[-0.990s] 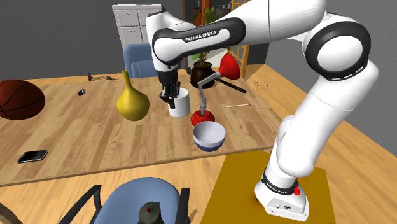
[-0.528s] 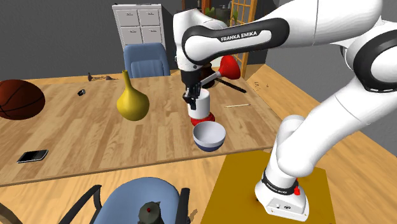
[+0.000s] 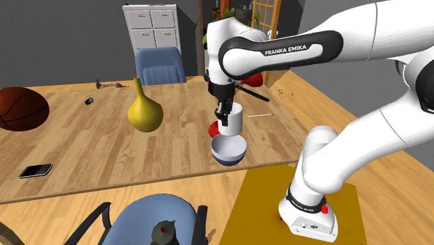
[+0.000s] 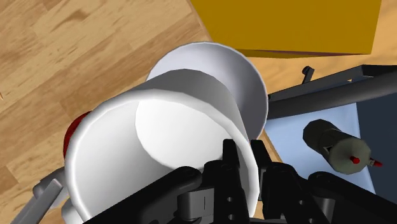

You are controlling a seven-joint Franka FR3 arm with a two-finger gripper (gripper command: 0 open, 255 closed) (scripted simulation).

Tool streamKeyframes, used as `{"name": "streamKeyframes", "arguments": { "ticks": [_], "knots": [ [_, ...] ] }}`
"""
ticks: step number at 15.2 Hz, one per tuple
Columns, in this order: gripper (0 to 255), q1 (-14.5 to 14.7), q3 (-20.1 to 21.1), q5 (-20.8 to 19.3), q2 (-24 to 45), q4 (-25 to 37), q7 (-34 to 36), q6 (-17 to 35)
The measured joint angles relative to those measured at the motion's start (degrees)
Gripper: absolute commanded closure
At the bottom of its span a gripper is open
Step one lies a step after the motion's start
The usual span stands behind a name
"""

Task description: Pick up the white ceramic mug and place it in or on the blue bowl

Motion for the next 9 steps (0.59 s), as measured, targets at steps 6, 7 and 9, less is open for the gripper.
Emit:
{"name": "streamKeyframes", "arguments": {
  "ticks": [6,7,9],
  "knots": [
    [255,-0.01,-0.06,-0.06,0.49,-4.19,0.09,4.67],
    [255,-0.01,-0.06,-0.06,0.67,-4.83,0.12,5.49],
    [255,-0.04,-0.11,-0.11,0.70,-6.29,0.11,6.98]
  ]
}}
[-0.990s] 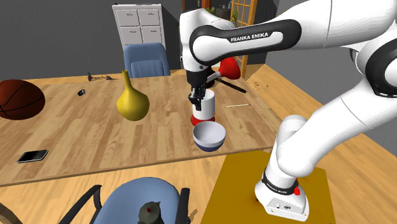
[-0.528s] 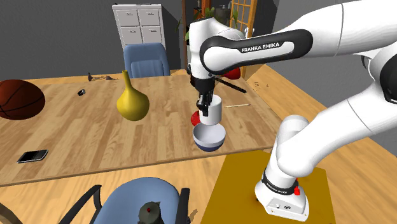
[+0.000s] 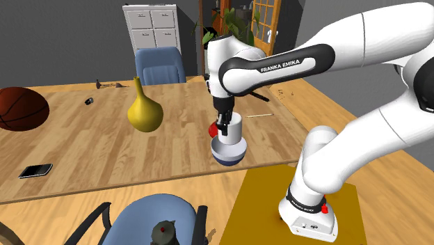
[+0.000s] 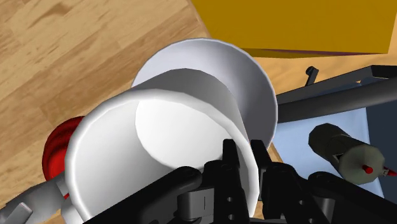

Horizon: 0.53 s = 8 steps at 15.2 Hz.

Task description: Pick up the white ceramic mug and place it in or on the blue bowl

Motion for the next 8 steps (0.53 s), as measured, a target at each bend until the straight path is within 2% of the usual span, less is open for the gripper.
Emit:
{"name": "streamKeyframes", "arguments": {
  "ticks": [4,8],
  "knots": [
    [255,0.03,0.03,0.00,0.71,-2.56,0.14,3.26],
    [255,0.00,-0.01,-0.04,0.87,-2.92,0.11,3.80]
  ]
}}
